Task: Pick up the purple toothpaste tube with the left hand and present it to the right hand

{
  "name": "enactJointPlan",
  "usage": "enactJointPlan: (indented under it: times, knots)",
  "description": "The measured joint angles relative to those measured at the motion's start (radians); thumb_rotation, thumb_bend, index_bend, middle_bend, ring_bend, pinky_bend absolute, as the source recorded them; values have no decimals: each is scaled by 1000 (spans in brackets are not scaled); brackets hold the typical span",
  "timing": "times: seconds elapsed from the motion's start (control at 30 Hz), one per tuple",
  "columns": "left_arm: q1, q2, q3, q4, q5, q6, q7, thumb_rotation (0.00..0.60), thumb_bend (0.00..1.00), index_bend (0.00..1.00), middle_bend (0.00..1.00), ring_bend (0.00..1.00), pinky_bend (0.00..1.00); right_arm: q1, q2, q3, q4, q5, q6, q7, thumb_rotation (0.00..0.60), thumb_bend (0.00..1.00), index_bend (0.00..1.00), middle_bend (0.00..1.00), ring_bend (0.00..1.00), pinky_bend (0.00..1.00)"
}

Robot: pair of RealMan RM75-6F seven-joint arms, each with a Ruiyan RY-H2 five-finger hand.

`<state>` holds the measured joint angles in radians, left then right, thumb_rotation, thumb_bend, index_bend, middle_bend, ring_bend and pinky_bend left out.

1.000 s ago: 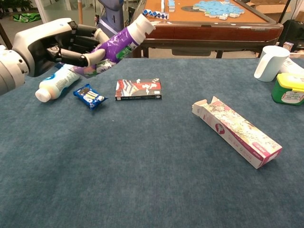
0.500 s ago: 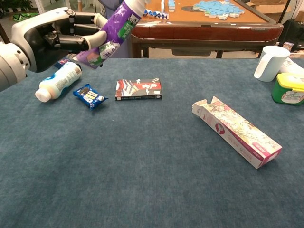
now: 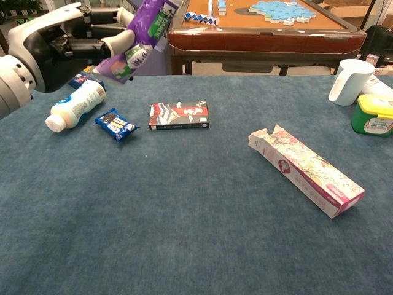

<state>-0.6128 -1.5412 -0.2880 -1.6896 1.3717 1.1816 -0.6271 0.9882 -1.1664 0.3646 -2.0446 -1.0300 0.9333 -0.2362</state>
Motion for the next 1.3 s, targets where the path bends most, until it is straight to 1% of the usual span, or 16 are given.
enactJointPlan:
  times: [0.3, 0.73, 1.07, 1.3]
  knots:
    - [3, -6, 4, -3, 9, 9, -2, 600, 456, 586, 707, 479, 481, 39, -43, 15, 47, 52, 11, -11, 124, 99, 0, 0, 0, 0]
    - [-2, -27, -4, -7, 3, 14, 0, 600, 457, 586, 707, 479, 481, 110, -152, 37, 112, 87, 65, -67, 124, 98, 0, 0, 0, 0]
    - [2, -23, -5, -8, 1, 15, -10, 600, 457, 587, 708, 479, 481, 124, -205, 36, 164, 82, 79, -49, 124, 99, 0, 0, 0, 0]
    - [4, -23, -2, -1, -3, 11, -13, 600, 457, 588, 710, 479, 481, 124, -209, 46, 172, 71, 79, -23, 123, 99, 0, 0, 0, 0]
